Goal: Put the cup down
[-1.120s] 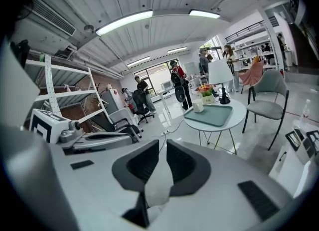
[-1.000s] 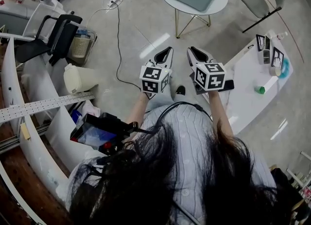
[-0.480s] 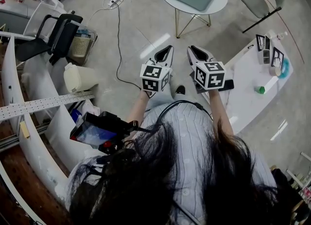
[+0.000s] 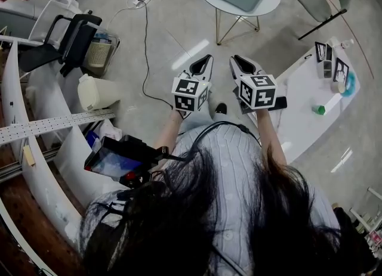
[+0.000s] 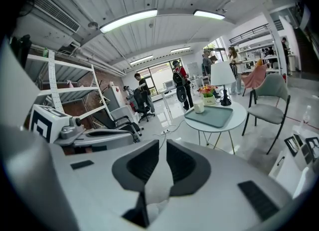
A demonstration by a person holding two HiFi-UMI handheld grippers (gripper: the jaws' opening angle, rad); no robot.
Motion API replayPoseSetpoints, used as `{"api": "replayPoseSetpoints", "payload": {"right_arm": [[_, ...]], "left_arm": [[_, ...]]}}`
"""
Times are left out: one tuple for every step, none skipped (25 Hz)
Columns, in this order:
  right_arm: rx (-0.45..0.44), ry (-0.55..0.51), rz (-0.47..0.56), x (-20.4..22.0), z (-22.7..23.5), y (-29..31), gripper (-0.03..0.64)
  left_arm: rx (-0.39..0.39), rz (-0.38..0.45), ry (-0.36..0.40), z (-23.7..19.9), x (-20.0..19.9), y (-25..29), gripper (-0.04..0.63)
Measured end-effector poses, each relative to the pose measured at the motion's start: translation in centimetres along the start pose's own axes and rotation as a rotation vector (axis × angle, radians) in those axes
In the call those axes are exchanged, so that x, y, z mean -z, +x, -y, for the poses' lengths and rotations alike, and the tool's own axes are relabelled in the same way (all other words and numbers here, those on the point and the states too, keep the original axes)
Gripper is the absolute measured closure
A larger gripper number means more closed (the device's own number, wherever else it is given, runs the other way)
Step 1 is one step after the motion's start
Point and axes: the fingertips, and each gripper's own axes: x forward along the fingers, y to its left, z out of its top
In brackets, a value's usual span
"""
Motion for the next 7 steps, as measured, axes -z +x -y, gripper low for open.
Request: {"api": "replayPoseSetpoints", "payload": {"right_arm": [[0.0, -0.001, -0.001, 0.07, -0.04, -0.02, 0.551], [-0.001, -0.002, -0.003, 0.12, -0.1, -0.02, 0.551], [-0.001, -0.003, -0.004, 0.16, -0.17, -0.02, 0.551], [-0.002, -0.004, -0.006, 0.17, -0.21, -0.02, 0.551], [-0.002, -0.005, -0.006, 0.16, -0.24, -0.02, 0.551], [-0.002, -0.006, -0.007, 0.14, -0.25, -0.01, 0.551], [-0.002, -0.007, -0.007, 0.12, -0.26, 0.0, 0.551]], "left_arm": [[0.0, -0.001, 0.0, 0.02, 0.07, -0.02, 0.578], [0.0, -0.003, 0.0, 0.01, 0.13, -0.08, 0.578], [-0.001, -0.004, -0.001, -0.01, 0.18, -0.13, 0.577], [0.0, -0.004, -0.002, -0.02, 0.21, -0.16, 0.578], [0.0, -0.004, -0.003, -0.03, 0.22, -0.16, 0.578], [0.001, -0.004, -0.004, -0.03, 0.23, -0.16, 0.578], [0.001, -0.003, -0.005, -0.03, 0.23, -0.15, 0.578]]}}
